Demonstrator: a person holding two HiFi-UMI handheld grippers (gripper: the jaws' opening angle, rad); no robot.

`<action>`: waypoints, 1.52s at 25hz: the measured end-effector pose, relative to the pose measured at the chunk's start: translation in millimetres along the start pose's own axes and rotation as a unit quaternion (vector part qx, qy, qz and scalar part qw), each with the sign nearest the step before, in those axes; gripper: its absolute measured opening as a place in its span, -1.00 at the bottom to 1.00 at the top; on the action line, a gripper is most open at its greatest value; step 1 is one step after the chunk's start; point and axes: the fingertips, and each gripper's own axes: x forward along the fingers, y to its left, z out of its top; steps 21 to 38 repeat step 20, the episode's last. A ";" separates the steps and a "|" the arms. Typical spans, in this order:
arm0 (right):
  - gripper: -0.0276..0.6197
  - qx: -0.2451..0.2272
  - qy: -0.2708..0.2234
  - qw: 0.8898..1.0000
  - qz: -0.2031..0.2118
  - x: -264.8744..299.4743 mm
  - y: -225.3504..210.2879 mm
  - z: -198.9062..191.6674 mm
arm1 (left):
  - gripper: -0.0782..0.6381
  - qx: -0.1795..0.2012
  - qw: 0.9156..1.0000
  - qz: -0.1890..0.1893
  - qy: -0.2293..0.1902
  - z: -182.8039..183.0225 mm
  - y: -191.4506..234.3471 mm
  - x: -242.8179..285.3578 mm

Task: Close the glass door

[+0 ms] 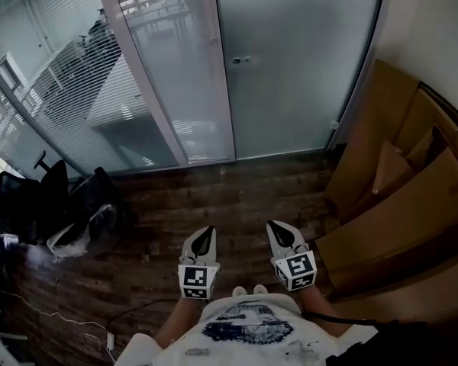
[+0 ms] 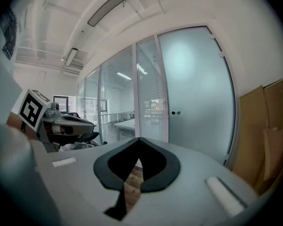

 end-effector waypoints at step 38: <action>-0.90 0.001 0.019 1.000 -0.003 -7.4 17.0 -13.2 | -0.78 -0.016 1.000 -0.006 0.007 -14.0 2.8 -17.2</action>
